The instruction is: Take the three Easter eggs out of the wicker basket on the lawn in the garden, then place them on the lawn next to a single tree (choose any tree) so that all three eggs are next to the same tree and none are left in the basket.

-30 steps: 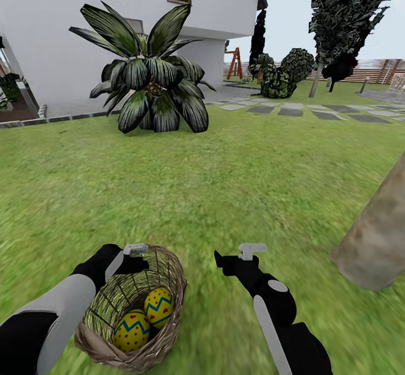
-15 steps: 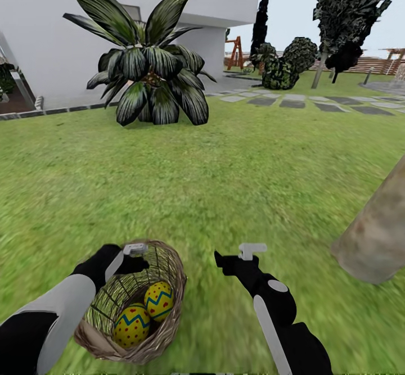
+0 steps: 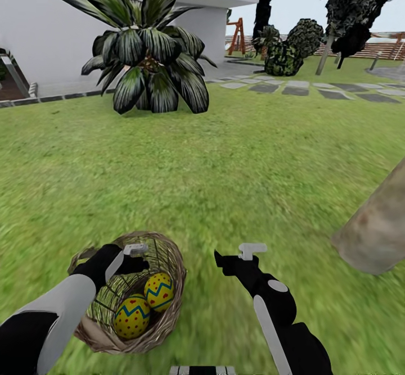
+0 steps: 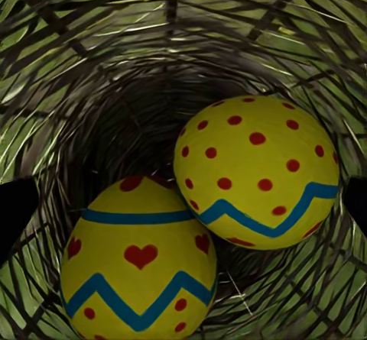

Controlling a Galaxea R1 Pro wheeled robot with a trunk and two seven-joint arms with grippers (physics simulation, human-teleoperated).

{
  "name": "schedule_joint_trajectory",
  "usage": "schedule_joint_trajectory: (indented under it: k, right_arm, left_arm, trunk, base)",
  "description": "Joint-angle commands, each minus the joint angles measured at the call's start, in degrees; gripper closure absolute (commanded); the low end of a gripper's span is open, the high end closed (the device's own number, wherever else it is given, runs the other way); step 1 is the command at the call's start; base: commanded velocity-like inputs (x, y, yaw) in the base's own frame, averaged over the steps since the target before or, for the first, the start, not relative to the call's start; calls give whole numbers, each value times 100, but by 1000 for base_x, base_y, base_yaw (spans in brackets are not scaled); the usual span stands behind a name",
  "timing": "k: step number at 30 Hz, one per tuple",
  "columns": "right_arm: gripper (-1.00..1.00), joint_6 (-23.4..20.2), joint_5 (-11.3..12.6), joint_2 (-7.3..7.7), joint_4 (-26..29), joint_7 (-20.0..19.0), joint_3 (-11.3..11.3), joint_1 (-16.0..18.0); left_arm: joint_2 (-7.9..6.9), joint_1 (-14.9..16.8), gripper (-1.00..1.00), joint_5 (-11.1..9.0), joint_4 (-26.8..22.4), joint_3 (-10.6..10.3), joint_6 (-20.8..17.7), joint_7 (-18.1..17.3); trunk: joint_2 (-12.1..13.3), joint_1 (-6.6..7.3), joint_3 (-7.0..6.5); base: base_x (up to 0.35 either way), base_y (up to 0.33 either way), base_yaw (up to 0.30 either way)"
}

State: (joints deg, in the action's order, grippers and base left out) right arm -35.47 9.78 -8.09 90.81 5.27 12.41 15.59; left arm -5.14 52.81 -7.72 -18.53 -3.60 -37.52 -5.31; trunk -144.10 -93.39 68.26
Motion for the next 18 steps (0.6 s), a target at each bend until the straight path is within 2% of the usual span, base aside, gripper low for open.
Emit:
schedule_joint_trajectory:
  k: [1,18]
  right_arm:
    - [-100,-22,59,0,7,56,7,3]
    - [-100,-23,59,0,7,54,7,4]
  left_arm:
    - [-7,1,-100,-54,-8,-38,-28,5]
    - [-5,1,-100,-54,-10,-37,-13,4]
  trunk:
    - [-4,-1,28]
    - [-26,-45,404]
  base:
    - [0,0,0]
    - [0,0,0]
